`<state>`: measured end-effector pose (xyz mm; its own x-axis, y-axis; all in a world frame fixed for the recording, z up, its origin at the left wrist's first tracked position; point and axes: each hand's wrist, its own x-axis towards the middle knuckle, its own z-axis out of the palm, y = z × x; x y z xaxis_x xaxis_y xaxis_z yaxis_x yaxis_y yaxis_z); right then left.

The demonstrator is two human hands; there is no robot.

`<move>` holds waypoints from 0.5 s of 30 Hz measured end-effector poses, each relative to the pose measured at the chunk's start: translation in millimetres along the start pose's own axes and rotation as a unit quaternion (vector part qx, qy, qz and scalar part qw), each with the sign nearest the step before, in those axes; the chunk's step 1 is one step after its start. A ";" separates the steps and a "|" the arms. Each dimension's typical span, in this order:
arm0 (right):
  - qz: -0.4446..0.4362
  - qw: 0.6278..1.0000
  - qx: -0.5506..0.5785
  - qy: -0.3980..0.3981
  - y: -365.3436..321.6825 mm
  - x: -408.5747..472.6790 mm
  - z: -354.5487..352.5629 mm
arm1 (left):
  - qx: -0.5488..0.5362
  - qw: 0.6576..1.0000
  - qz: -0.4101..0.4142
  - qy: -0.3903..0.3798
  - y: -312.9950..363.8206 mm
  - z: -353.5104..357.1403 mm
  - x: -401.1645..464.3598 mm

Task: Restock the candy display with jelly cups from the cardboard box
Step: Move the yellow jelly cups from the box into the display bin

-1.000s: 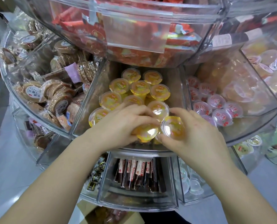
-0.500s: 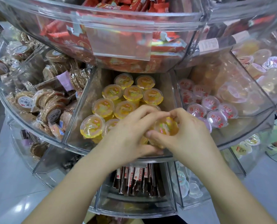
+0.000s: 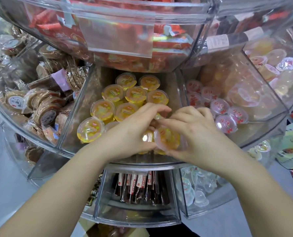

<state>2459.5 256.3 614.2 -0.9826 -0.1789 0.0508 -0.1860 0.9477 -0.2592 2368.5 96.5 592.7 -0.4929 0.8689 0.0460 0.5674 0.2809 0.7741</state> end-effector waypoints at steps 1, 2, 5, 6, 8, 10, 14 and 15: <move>-0.002 1.000 -0.019 0.009 0.6 -0.1 2.7 | 0.004 1.000 0.001 0.002 -0.3 -0.2 -1.7; 0.000 0.999 -0.041 0.017 1.7 -0.1 5.6 | 0.024 1.000 0.005 0.010 -1.4 -1.8 -4.1; 0.002 0.994 -0.104 0.021 4.0 2.6 11.5 | 0.105 0.993 -0.001 0.059 -6.6 -11.7 -16.1; 0.005 0.993 -0.117 0.016 3.2 4.1 12.3 | 0.130 0.989 -0.010 0.071 -8.2 -15.3 -20.7; 0.008 0.991 -0.135 0.007 1.9 7.2 12.1 | 0.182 0.980 -0.024 0.071 -10.5 -19.2 -27.8; 0.002 0.991 -0.135 0.000 1.6 9.2 11.5 | 0.195 0.979 -0.034 0.049 -11.6 -18.8 -32.0; 0.011 0.993 -0.119 0.018 -0.1 11.3 9.9 | 0.175 0.983 -0.037 0.044 -12.8 -16.5 -35.4; 0.016 0.993 -0.113 0.019 -1.1 11.8 9.8 | 0.170 0.984 -0.041 0.045 -13.3 -16.2 -35.9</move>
<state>2448.2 250.5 605.6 -0.9863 -0.1421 0.0838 -0.1456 0.9886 -0.0374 2367.9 55.0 591.0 -0.5943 0.8021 0.0593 0.7028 0.4821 0.5231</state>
